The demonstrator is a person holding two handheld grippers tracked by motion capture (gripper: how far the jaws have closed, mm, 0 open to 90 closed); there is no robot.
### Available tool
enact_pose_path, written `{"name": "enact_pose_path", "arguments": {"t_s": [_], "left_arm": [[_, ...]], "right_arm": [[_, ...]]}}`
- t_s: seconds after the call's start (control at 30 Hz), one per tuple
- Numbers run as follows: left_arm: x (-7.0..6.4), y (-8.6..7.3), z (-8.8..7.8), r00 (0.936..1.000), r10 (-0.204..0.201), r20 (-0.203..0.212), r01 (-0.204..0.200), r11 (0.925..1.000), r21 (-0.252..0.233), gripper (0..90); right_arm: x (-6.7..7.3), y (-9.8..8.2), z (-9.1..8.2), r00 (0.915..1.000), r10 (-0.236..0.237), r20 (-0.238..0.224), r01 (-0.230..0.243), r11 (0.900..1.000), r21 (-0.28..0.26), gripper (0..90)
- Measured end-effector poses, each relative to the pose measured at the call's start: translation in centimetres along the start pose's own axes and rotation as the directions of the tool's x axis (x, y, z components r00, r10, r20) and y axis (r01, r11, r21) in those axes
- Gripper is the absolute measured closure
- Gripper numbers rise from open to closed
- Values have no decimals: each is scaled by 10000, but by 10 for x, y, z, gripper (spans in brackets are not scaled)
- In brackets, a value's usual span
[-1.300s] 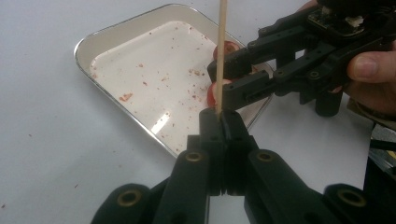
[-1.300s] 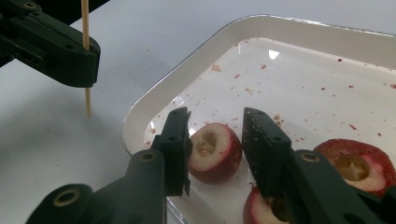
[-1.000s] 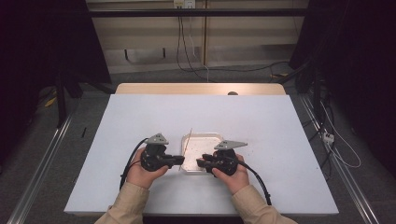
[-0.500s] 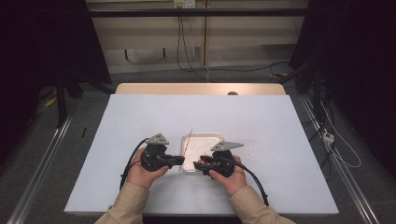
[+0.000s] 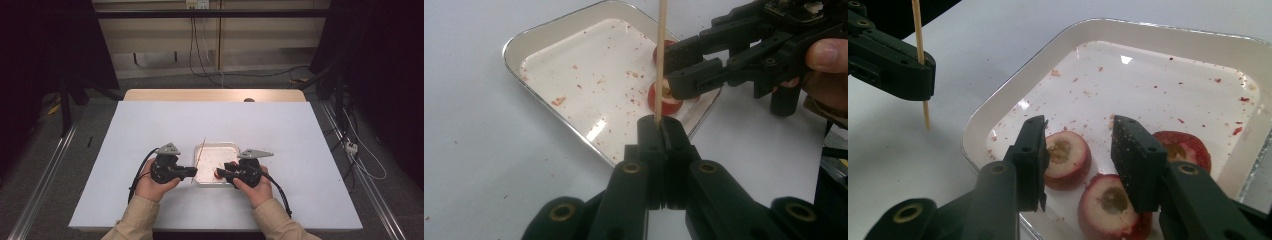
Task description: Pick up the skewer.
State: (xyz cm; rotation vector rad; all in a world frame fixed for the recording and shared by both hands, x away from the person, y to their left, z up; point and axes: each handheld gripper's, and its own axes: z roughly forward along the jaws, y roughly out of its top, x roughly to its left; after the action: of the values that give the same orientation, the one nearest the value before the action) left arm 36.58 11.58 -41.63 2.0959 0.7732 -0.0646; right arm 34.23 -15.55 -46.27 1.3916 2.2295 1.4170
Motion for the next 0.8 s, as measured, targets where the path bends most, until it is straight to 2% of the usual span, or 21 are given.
{"name": "enact_pose_path", "arguments": {"t_s": [0.17, 0.27, 0.37, 0.47, 0.57, 0.67, 0.8], "left_arm": [[0, 0, 1, 10000, 8, -6, -8, 10000, 33, 894], [0, 0, 1, 10000, 62, 16, -62, 9999, 111, 894], [-1, 0, 2, 10000, 84, 1, -84, 9998, 181, 894], [-1, 0, 1, 9999, 81, -63, -80, 9999, 136, 894], [0, 0, 1, 10000, 34, -19, -34, 10000, 58, 894], [0, 0, -1, 10000, 34, 2, -34, 10000, 75, 894], [0, 0, -1, 10000, 29, -25, -29, 10000, 66, 894]], "right_arm": [[4, -2, 5, 9998, -83, -191, 84, 10000, 38, 589], [7, -2, 7, 9991, -396, -142, 398, 9992, 95, 604], [8, -1, 8, 9988, -461, -141, 463, 9988, 137, 606], [8, -1, 8, 9989, -401, -237, 403, 9991, 98, 567], [4, 2, 3, 9997, -179, -187, 176, 9997, -148, 567], [0, 5, -3, 9996, -262, -44, 261, 9995, -155, 575], [-5, 6, -13, 9987, -507, -37, 507, 9987, 81, 640]]}}
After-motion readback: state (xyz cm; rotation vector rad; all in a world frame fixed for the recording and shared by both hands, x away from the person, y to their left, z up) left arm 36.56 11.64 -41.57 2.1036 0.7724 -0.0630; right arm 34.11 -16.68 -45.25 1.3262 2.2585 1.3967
